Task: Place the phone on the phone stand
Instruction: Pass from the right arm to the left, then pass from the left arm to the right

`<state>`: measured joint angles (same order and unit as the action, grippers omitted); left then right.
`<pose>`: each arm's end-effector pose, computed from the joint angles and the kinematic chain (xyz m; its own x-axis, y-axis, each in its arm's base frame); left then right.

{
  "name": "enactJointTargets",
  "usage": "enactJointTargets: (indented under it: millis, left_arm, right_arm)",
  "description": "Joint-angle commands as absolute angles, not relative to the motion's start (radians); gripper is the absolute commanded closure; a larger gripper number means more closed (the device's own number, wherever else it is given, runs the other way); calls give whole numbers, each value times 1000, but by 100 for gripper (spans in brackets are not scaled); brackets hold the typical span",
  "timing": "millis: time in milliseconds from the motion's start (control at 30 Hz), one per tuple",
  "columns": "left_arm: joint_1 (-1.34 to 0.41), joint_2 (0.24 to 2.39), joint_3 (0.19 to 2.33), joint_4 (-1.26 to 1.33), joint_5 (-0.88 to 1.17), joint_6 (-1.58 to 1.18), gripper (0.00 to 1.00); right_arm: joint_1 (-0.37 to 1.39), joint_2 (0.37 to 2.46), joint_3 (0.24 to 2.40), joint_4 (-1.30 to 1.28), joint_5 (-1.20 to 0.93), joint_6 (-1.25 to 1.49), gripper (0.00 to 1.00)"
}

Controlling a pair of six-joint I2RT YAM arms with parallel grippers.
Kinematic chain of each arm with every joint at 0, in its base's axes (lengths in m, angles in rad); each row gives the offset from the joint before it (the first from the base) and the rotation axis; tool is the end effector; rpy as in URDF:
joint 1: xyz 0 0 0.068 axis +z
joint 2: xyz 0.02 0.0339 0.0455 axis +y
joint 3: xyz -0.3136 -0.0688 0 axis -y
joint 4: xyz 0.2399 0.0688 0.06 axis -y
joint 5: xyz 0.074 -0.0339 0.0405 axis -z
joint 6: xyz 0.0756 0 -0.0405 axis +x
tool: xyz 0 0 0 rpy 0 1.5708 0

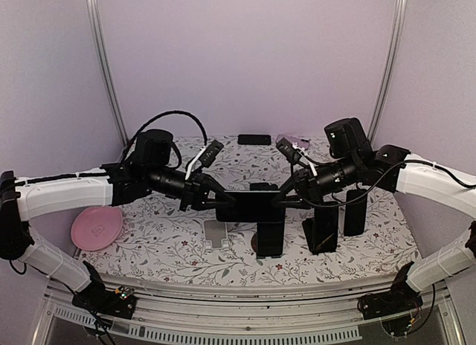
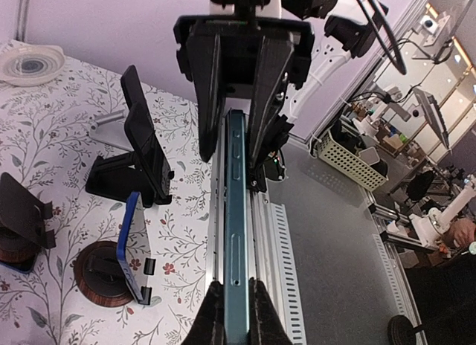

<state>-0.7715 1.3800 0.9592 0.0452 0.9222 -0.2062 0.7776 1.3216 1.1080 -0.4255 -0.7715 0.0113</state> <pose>0.1840 -0.2630 0.3343 -0.4524 0.2675 -0.8507 0.8786 -0.0297 -0.4766 0.1716 0.2429 0.3487 -0.4352 -0.4171 -0.7979 -0.8968 0.1230 0.4249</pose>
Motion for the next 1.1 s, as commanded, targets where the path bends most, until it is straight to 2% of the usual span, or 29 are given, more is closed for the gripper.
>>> enactJointTargets:
  millis: [0, 300, 467, 533, 800, 900, 1067]
  left_arm:
    - [-796, 1341, 893, 232, 909, -313, 100]
    - [-773, 1289, 775, 528, 828, -527, 100]
    - [-743, 1286, 704, 728, 789, -657, 100]
    - [-726, 1294, 679, 809, 773, -716, 100]
    - [-695, 1334, 603, 1090, 632, -916, 100]
    - [-695, 1351, 589, 1154, 579, -961, 100]
    - [-698, 1374, 571, 1238, 516, -1003, 100]
  right_arm:
    - [773, 1339, 1152, -323, -725, 44, 69]
    - [774, 1328, 1093, -119, -698, 155, 29]
    - [774, 1285, 979, 152, -591, 304, 12]
    - [774, 1276, 943, 255, -555, 366, 9]
    - [773, 1291, 842, 608, -481, 593, 9]
    - [773, 1329, 821, 731, -499, 695, 17]
    - [792, 1388, 811, 879, -520, 824, 39]
